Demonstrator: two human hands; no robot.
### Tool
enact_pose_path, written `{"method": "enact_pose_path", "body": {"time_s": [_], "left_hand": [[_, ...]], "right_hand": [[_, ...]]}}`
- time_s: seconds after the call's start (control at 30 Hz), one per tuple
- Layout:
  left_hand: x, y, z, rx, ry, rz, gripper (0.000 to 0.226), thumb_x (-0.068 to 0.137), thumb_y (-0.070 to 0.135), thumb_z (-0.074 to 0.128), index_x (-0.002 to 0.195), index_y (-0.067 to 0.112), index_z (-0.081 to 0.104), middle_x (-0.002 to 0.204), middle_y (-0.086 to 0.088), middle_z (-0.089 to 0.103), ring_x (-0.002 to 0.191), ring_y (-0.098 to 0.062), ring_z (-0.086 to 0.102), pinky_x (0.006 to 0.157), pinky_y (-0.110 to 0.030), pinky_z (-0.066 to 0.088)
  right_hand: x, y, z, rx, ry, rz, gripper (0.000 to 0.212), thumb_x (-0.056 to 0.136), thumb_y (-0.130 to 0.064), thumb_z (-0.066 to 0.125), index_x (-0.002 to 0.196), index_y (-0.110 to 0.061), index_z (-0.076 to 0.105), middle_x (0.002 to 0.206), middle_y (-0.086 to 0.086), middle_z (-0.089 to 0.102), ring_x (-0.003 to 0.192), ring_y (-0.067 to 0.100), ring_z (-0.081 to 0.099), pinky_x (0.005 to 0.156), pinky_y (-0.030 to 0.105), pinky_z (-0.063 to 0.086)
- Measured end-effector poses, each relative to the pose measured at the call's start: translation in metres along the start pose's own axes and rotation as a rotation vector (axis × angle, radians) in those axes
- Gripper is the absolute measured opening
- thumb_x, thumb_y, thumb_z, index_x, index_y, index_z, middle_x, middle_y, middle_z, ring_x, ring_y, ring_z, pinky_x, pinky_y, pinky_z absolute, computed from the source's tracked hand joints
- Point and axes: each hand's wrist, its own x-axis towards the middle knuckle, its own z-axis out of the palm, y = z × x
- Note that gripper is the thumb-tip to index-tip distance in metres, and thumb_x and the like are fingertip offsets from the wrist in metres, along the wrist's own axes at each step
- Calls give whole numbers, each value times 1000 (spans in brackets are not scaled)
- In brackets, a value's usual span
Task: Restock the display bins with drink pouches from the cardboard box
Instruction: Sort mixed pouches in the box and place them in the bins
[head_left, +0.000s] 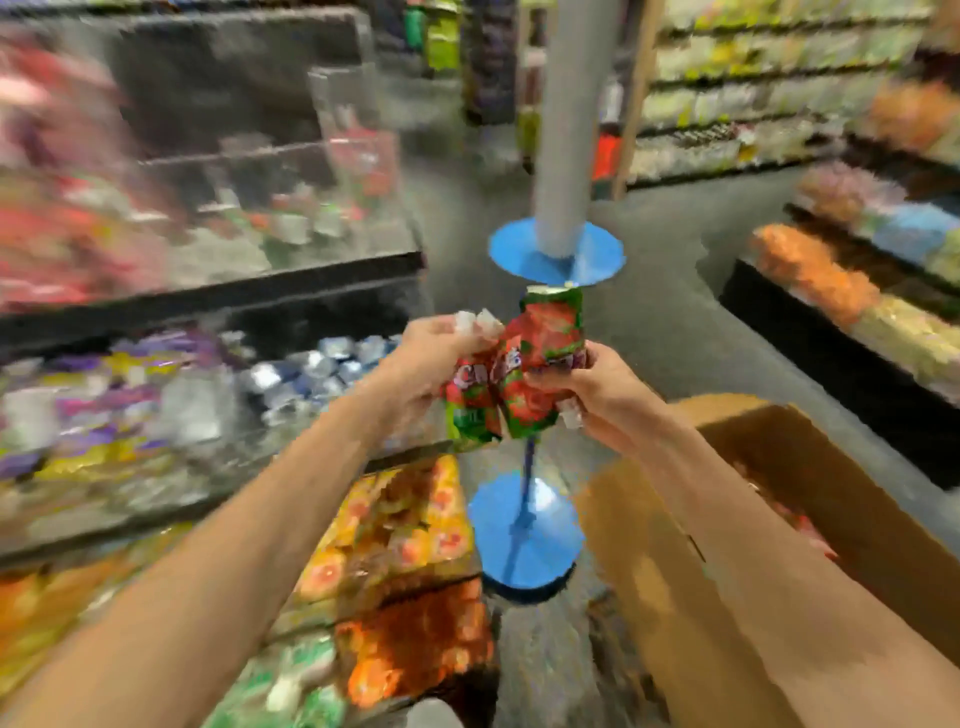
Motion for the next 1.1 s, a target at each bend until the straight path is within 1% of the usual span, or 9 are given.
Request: {"method": "enact_pose_path", "body": {"time_s": [0.07,0.17,0.43,0.67,0.83,0.87,0.93,1.03,1.1], "left_hand": [[-40,7,-42,50,141,23,38,90,-1,66,55,14,66,67,3,68,67,-11,62,71,-25,52],[-98,7,-91,101,317,19,8,88,11,73,86,7,67,79,-5,67,69,-12,61,65,-23,51],[-219,12,-182,35,653,58,13,85,20,78,92,10,74,84,-5,75,74,-14,68,67,-28,56],[-258,26,-262,-215,811,161,13,81,1,76,87,10,69,73,-3,74,60,-10,69,59,-23,58],[-250,37,-335,-452,894,199,17,80,9,80,92,4,69,81,-11,75,60,-15,71,58,-31,61],[-247,41,-352,-494,892,209,22,80,12,80,96,1,69,83,-12,75,63,-17,72,60,-33,62],[-242,51,-380,-548,875,205,31,81,15,81,104,-2,69,85,-13,76,67,-19,73,64,-39,63],[-231,68,-417,-559,894,201,26,85,16,78,102,-2,69,76,-10,75,61,-18,72,61,-38,63],[-225,78,-437,-532,771,161,44,84,15,78,121,-4,64,97,-18,75,79,-27,73,78,-49,61]], "right_hand": [[8,5,51,-37,-114,10,23,77,17,63,89,-2,65,73,0,73,63,10,68,63,21,55],[3,16,112,-66,-312,47,22,71,7,71,91,-2,65,76,2,75,66,11,70,64,24,58],[-25,31,249,-7,-545,198,53,66,2,72,117,6,63,119,28,66,102,37,66,90,46,57],[-13,28,348,200,-533,206,8,86,-1,62,93,1,65,71,8,71,59,18,69,58,31,60],[11,35,415,327,-532,237,18,70,-13,73,85,-5,67,72,6,61,64,18,62,65,32,58],[15,36,430,341,-534,243,7,72,-12,71,76,-6,70,69,5,63,62,18,64,65,34,57],[26,41,459,370,-515,239,25,84,-9,62,63,-9,75,67,6,69,60,19,69,61,36,60],[43,40,493,408,-481,214,28,93,-8,57,75,-6,78,82,11,75,70,21,74,61,40,61],[53,37,505,395,-466,183,26,90,-13,65,110,3,71,115,22,70,95,28,72,77,46,60]]}}
